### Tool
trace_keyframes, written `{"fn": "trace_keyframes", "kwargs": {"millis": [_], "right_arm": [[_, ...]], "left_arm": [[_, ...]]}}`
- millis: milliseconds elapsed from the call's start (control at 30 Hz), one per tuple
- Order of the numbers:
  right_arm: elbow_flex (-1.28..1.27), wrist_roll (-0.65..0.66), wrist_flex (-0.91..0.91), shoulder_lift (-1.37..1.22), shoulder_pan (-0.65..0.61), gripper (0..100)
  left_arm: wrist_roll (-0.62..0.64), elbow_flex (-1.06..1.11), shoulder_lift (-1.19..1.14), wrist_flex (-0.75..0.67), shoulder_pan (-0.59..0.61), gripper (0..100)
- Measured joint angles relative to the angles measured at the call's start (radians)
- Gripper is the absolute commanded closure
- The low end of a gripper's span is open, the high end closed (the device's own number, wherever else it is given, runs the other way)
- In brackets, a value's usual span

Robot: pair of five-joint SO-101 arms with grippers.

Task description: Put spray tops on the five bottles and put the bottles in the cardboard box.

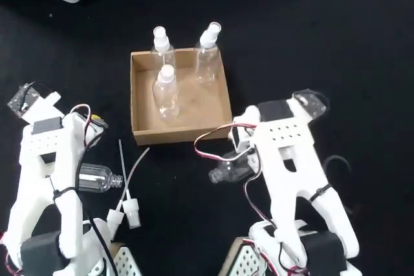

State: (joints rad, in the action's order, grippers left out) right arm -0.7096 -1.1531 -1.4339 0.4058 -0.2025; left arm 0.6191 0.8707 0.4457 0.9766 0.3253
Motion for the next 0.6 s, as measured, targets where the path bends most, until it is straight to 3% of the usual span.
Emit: {"fn": "trace_keyframes", "kwargs": {"millis": [267,600], "right_arm": [[-0.072,-0.005,0.121,0.0,0.0,81.2],[-0.072,-0.005,0.133,0.0,0.0,80.5]], "left_arm": [[-0.005,0.043,0.0,-0.061,0.0,73],[-0.005,0.043,0.0,-0.066,0.0,73]]}}
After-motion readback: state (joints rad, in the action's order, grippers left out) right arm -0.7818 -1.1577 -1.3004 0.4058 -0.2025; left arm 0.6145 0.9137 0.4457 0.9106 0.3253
